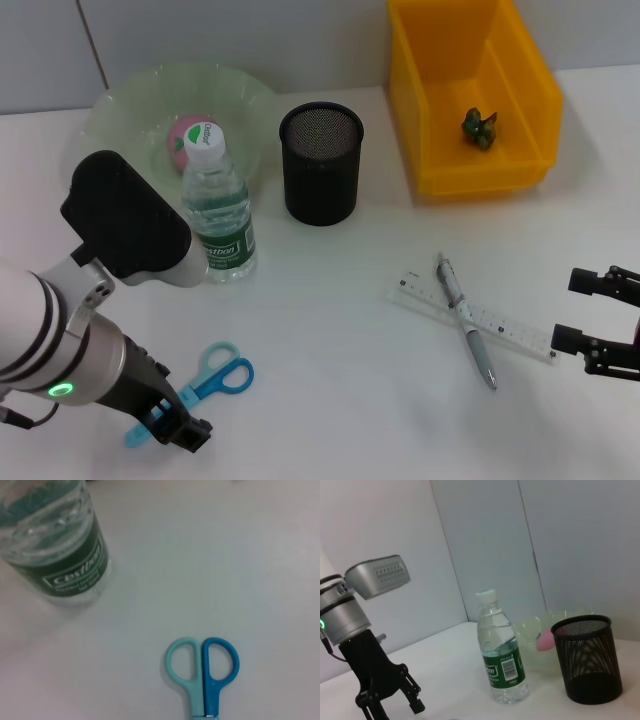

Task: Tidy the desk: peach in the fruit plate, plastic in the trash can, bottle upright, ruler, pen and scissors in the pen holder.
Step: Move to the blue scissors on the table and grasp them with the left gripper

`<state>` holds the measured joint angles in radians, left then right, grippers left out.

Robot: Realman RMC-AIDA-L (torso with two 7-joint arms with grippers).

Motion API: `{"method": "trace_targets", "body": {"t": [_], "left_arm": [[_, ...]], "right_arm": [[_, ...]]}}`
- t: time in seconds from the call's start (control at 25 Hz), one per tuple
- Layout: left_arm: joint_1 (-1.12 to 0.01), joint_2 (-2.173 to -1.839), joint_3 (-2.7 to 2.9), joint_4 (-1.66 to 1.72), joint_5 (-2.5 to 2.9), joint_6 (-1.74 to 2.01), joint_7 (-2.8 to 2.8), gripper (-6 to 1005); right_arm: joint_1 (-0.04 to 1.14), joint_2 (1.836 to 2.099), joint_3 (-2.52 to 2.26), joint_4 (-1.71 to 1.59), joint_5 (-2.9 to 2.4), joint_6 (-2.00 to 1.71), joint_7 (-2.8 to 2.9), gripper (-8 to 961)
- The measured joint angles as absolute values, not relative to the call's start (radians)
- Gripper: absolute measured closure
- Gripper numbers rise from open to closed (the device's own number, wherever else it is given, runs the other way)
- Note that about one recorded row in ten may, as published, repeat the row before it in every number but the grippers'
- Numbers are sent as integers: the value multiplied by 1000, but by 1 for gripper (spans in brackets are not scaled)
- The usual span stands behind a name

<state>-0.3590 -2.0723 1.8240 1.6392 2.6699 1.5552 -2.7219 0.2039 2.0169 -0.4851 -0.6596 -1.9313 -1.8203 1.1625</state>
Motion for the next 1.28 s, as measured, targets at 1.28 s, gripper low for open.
{"method": "trace_targets", "body": {"t": [1.28], "left_arm": [[-449, -2075, 1852, 1502, 2696, 1522, -2720, 215]], "right_arm": [[201, 2017, -489, -660, -1934, -1818, 1163, 178]]}}
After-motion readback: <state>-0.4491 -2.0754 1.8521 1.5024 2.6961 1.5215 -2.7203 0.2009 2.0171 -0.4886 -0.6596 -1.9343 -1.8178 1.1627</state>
